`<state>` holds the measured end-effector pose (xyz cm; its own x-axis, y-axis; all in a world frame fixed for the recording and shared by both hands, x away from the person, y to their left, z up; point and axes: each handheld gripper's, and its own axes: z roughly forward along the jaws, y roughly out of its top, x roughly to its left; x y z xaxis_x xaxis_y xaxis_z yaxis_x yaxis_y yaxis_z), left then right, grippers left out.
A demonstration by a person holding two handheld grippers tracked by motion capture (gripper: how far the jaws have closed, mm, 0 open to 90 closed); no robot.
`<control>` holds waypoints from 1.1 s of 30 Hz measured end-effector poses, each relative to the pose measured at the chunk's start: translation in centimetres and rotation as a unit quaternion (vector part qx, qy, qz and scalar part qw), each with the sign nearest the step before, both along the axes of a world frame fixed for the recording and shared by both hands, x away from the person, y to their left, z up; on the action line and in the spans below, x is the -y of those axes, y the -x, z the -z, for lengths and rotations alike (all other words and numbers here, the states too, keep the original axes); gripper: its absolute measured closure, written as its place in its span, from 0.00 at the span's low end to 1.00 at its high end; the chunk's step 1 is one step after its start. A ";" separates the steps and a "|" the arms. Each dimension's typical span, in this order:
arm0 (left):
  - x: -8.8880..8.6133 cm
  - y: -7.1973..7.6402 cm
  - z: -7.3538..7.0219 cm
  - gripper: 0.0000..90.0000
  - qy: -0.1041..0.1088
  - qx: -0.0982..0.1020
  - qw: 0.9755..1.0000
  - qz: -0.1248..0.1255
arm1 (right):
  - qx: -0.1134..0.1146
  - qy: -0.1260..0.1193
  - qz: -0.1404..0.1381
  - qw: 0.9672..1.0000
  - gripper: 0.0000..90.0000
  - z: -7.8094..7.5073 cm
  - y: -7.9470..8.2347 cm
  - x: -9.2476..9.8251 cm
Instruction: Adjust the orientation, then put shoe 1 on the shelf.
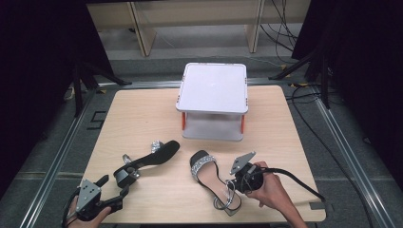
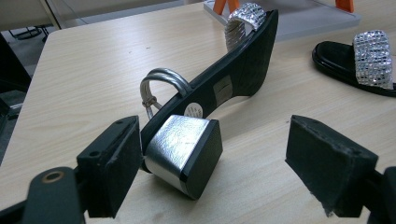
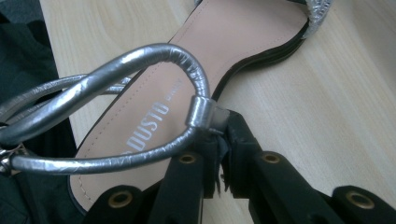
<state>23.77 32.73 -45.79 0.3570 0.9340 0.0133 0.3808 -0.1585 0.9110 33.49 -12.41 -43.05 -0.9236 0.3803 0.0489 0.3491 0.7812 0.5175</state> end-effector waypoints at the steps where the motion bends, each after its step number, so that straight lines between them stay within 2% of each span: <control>1: 0.0 0.0 0.0 0.20 0.000 0.000 1.000 -0.001 | -0.002 0.000 -0.004 1.000 0.96 0.0 -0.1 0.0; 3: 0.0 0.0 0.0 0.20 0.000 0.001 1.000 0.002 | -0.005 -0.001 -0.004 1.000 0.97 -0.1 0.0 -0.1; 6: -0.1 0.0 0.0 0.20 0.000 -0.001 1.000 -0.002 | 0.000 -0.008 -0.012 1.000 0.98 -0.3 0.1 -0.2; 9: -0.1 -0.1 0.0 0.20 0.004 0.000 1.000 -0.002 | 0.007 -0.005 -0.015 1.000 0.98 -1.0 0.1 -0.6; 11: -0.1 -0.1 -0.1 0.20 0.002 0.001 1.000 -0.001 | 0.008 -0.018 -0.015 1.000 0.99 -2.0 0.0 -0.9; 14: 0.0 -0.1 0.0 0.20 -0.002 -0.001 1.000 0.002 | 0.011 -0.022 -0.024 0.999 0.99 -3.9 -0.4 -1.6; 19: -0.4 -0.1 0.0 0.20 0.004 -0.001 1.000 -0.006 | 0.017 -0.022 -0.041 0.999 0.99 -6.6 -1.2 -3.0; 22: -0.2 0.0 -0.1 0.20 0.001 0.001 1.000 0.000 | 0.023 -0.010 -0.050 0.998 0.99 -8.4 -1.9 -3.9; 25: -0.2 0.0 -0.1 0.20 0.000 -0.001 1.000 -0.002 | 0.033 -0.008 -0.047 0.998 0.99 -9.9 -2.4 -4.4; 26: -0.3 0.0 -0.1 0.20 0.000 -0.001 1.000 -0.002 | 0.044 -0.007 -0.051 0.998 0.99 -10.4 -2.7 -4.7; 28: -0.3 -0.1 0.0 0.20 0.004 0.002 1.000 -0.001 | 0.043 -0.002 -0.040 0.998 0.99 -11.2 -2.7 -4.9; 29: -0.3 -0.1 0.0 0.20 0.006 0.001 1.000 -0.002 | 0.054 -0.004 -0.053 0.997 0.99 -11.9 -3.1 -5.1; 31: -0.3 -0.1 0.0 0.20 0.005 0.003 1.000 0.000 | 0.046 -0.008 -0.041 0.998 0.99 -12.8 -3.3 -5.5; 32: -0.3 -0.1 -0.1 0.20 0.004 0.001 1.000 -0.002 | 0.050 -0.012 -0.045 0.998 0.99 -13.1 -3.4 -5.7; 33: -0.3 -0.1 0.0 0.20 0.008 0.003 1.000 -0.002 | 0.044 -0.012 -0.043 0.998 0.99 -13.7 -3.5 -6.0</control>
<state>23.85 32.99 -45.78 0.3536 0.9354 0.0006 0.3759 -0.1426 0.9156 37.00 -6.42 -29.37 -0.9538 0.2992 -0.0252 0.2340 0.7933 0.5620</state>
